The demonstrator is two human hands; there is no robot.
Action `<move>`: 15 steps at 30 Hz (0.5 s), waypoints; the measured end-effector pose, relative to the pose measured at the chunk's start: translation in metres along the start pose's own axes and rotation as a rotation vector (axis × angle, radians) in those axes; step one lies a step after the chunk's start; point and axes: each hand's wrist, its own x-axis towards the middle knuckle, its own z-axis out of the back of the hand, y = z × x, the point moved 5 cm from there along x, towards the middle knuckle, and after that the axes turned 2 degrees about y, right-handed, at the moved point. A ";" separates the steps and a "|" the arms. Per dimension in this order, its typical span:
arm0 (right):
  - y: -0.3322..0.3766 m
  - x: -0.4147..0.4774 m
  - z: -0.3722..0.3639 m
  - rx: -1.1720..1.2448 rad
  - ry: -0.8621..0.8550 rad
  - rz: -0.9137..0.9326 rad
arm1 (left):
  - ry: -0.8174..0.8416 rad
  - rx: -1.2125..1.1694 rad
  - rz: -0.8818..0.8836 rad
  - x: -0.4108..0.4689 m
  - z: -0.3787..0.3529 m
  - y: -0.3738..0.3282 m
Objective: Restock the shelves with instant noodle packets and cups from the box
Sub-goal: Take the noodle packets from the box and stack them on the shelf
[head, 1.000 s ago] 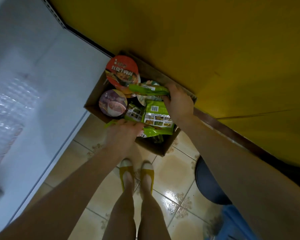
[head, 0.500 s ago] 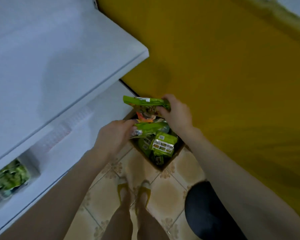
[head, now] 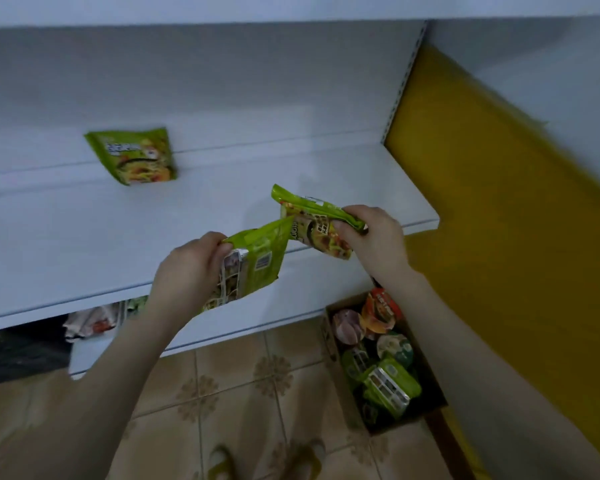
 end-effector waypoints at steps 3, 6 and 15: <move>0.049 0.014 -0.029 0.016 0.049 0.065 | -0.077 0.039 0.131 -0.013 0.043 0.040; 0.097 0.021 -0.059 0.022 0.093 0.123 | -0.162 0.084 0.233 -0.029 0.084 0.079; 0.213 0.030 -0.140 0.023 0.213 0.255 | -0.320 0.114 0.380 -0.077 0.168 0.184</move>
